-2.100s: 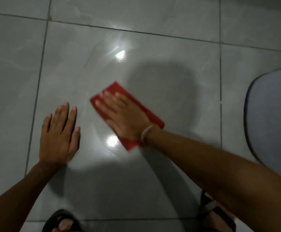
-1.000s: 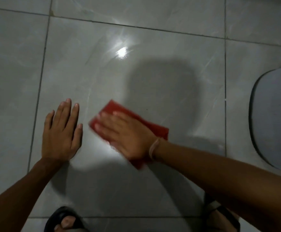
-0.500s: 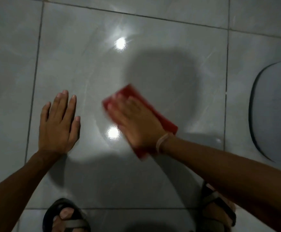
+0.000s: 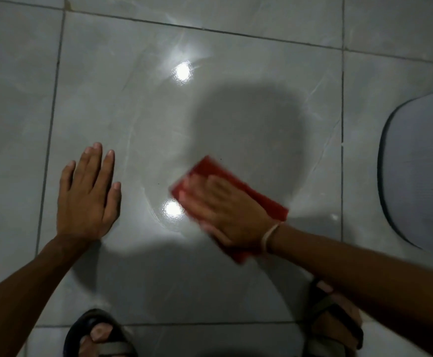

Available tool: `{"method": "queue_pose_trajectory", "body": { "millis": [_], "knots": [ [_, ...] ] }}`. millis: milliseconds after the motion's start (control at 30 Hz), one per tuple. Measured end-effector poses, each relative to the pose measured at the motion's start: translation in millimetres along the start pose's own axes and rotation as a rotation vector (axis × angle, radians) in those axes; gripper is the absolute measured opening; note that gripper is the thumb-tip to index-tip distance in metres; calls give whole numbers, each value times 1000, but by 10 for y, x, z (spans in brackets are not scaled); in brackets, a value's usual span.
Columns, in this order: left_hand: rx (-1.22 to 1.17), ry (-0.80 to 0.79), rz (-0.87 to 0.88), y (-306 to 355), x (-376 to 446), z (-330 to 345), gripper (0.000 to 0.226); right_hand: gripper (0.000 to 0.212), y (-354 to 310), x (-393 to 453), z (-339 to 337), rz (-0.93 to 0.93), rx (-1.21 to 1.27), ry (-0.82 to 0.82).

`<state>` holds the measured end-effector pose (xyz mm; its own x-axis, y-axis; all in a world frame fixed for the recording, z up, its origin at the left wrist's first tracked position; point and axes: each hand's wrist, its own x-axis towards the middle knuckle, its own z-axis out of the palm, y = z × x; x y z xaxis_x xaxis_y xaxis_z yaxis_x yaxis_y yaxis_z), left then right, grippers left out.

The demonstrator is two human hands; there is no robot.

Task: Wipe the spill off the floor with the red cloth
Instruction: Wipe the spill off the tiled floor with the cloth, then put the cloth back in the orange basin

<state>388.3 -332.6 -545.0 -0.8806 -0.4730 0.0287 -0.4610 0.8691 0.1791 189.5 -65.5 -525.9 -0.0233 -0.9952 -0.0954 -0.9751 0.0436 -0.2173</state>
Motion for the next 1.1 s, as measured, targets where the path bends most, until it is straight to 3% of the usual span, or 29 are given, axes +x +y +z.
{"method": "queue_pose_trajectory", "body": {
  "millis": [33, 67, 100, 200, 267, 300, 367, 467, 500, 600, 667, 767, 867, 967, 1100],
  "knots": [
    [-2, -1, 3, 8, 11, -5, 67, 63, 165, -148, -80, -238, 33, -64],
    [2, 1, 2, 5, 19, -6, 66, 61, 415, -223, -149, -360, 46, -87],
    [7, 0, -3, 3, 23, -6, 66, 59, 679, -227, -209, -356, 17, -77],
    [2, -15, -21, 34, -1, -21, 66, 61, 1266, 23, -360, 149, -118, 67],
    [5, -18, -17, 31, 5, -28, 66, 64, 1277, 402, -405, 516, -93, 183],
    [5, -22, -17, 23, 0, -28, 66, 64, 1183, 619, -411, 600, -75, 208],
    [18, -33, -20, -3, -16, -21, 66, 63, 945, 948, -372, 572, -55, 214],
    [45, -70, -24, 14, 9, -29, 66, 60, 693, 886, -208, 252, -92, 142],
    [57, -96, -30, 43, 17, -47, 67, 61, 679, 748, -180, 220, -56, 152],
    [59, -207, -89, 208, 64, -194, 66, 76, 566, 322, -189, 560, 179, 298],
    [17, -329, -163, 393, 125, -416, 63, 81, 310, 136, -305, 733, 372, 255],
    [-22, -435, -149, 915, 164, -976, 59, 75, -112, -139, -833, 894, 860, 202],
    [-95, -439, -93, 1708, 222, -1640, 58, 64, -313, -614, -1695, 1084, 1223, 415],
    [-168, -410, 85, 2649, 410, -2225, 61, 51, -272, -1359, -2650, 1150, 1211, 641],
    [-286, -239, 397, 4064, 835, -2620, 56, 47, 312, -2447, -3739, 1172, 894, 793]
  ]
}}
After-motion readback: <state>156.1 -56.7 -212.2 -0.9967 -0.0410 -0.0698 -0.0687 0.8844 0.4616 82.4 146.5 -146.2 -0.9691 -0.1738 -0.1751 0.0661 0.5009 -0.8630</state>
